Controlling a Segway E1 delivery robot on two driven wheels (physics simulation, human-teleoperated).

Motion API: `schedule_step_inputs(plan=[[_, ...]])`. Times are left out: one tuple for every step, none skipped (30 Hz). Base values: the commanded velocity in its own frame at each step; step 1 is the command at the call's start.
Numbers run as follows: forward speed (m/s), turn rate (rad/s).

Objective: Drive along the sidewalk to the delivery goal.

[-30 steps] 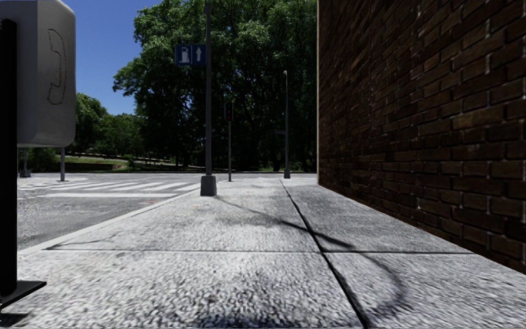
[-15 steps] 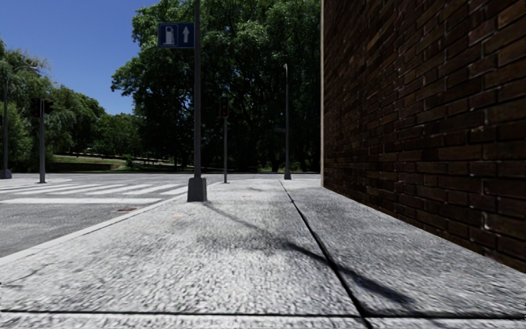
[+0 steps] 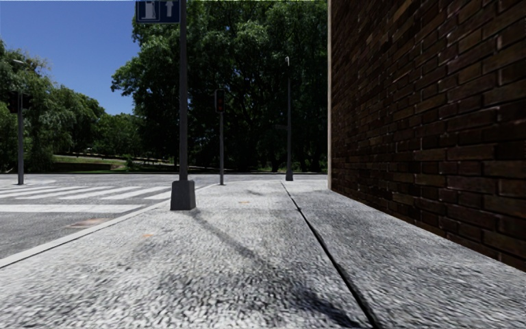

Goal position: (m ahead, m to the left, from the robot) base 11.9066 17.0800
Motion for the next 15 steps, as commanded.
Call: schedule_step_inputs(plan=[[2.0,0.0],[2.0,0.0],[2.0,0.0],[2.0,0.0],[2.0,0.0],[2.0,0.0],[2.0,0.0],[2.0,0.0],[2.0,0.0],[2.0,0.0],[2.0,0.0],[2.0,0.0],[2.0,0.0],[2.0,0.0],[2.0,0.0]])
